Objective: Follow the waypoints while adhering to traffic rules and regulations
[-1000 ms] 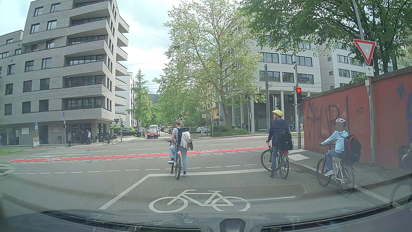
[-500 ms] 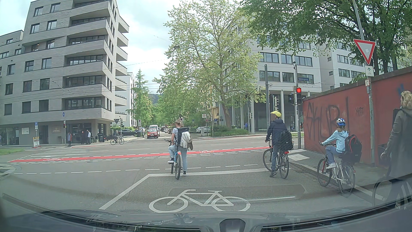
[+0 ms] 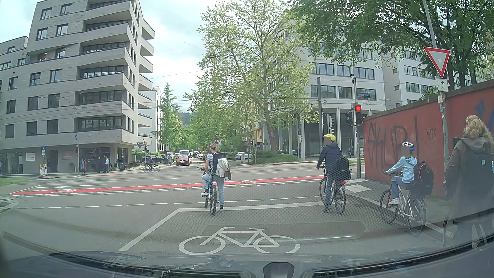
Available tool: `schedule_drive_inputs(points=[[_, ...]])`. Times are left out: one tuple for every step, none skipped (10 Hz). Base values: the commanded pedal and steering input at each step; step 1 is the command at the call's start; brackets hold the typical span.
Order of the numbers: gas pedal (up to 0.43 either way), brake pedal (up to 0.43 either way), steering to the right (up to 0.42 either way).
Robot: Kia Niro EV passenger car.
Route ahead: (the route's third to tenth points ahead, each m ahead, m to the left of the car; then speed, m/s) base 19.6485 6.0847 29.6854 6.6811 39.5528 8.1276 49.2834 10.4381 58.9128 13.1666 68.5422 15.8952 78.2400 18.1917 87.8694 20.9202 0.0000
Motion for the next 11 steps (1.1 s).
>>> schedule_drive_inputs(points=[[0.000, 0.268, -0.012], [0.000, 0.268, -0.012], [0.000, 0.262, -0.012], [0.000, 0.268, -0.011], [0.000, 0.268, -0.011], [0.000, 0.268, -0.012], [0.000, 0.268, -0.011], [0.000, 0.268, -0.012], [0.000, 0.262, -0.011], [0.000, 0.262, -0.012], [0.000, 0.268, -0.012]])
